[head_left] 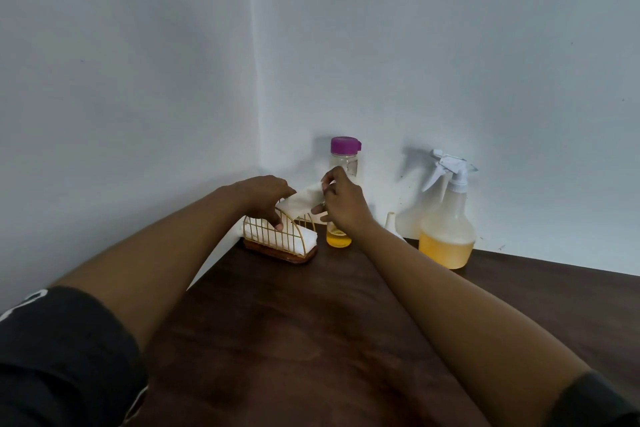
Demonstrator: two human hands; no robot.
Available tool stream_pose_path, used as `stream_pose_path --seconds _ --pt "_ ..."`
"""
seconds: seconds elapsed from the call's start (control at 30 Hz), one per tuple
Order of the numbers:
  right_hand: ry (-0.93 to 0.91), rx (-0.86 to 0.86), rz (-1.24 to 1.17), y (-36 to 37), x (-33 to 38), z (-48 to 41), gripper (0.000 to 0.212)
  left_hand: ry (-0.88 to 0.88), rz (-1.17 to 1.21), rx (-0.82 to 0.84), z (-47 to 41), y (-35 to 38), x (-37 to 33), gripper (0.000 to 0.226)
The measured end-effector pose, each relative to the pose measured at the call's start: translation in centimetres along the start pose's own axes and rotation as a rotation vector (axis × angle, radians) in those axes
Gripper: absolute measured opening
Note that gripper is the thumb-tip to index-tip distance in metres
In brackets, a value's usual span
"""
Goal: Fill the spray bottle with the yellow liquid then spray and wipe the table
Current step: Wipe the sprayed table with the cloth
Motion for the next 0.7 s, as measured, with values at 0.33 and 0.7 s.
stream_pose_path --seconds 0.33,0.7 --pt "-0.044 -0.162 0.028 -8.0 1.1 1.8 0.012 -0.023 0.013 -0.009 -4.2 0.2 0.3 0.069" --pt "0.222 0.190 -0.071 -13.6 0.6 5.8 0.026 -0.153 0.232 -0.217 -2.0 0.5 -2.6 0.076"
Point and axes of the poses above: each hand's wrist, its own z-axis away from the middle knuckle, its own y-axis out of the palm, x = y × z, the point moved 4 cm from there along -z, towards the middle knuckle, and after that the axes turned 13 degrees about z, right-handed, at the moved point
